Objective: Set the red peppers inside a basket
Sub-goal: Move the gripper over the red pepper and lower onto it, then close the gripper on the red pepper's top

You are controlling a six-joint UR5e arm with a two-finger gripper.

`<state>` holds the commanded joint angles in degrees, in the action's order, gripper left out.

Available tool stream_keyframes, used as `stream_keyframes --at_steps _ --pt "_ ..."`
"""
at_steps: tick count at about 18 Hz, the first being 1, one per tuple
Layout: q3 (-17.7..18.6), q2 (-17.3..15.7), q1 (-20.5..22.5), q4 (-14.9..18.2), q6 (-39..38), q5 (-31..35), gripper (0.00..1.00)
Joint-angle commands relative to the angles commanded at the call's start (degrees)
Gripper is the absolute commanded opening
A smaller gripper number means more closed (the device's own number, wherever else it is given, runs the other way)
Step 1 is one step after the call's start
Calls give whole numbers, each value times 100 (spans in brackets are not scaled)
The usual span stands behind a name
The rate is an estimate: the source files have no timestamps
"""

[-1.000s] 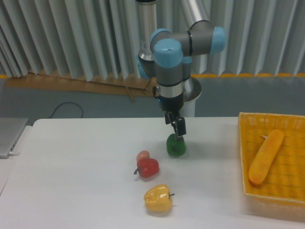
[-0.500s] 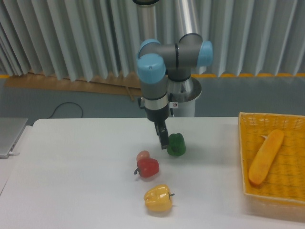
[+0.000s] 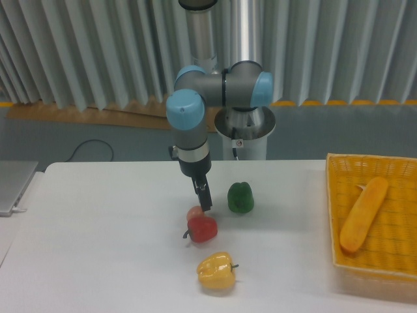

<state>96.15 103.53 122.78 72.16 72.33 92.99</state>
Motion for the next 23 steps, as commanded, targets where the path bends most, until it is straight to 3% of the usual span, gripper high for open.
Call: stream_keyframes --at_steps 8,14,23 --pt "-105 369 150 -53 -17 0 100" --pt "-158 650 150 -404 -88 18 100" --pt "-132 791 -8 -589 -280 149 100"
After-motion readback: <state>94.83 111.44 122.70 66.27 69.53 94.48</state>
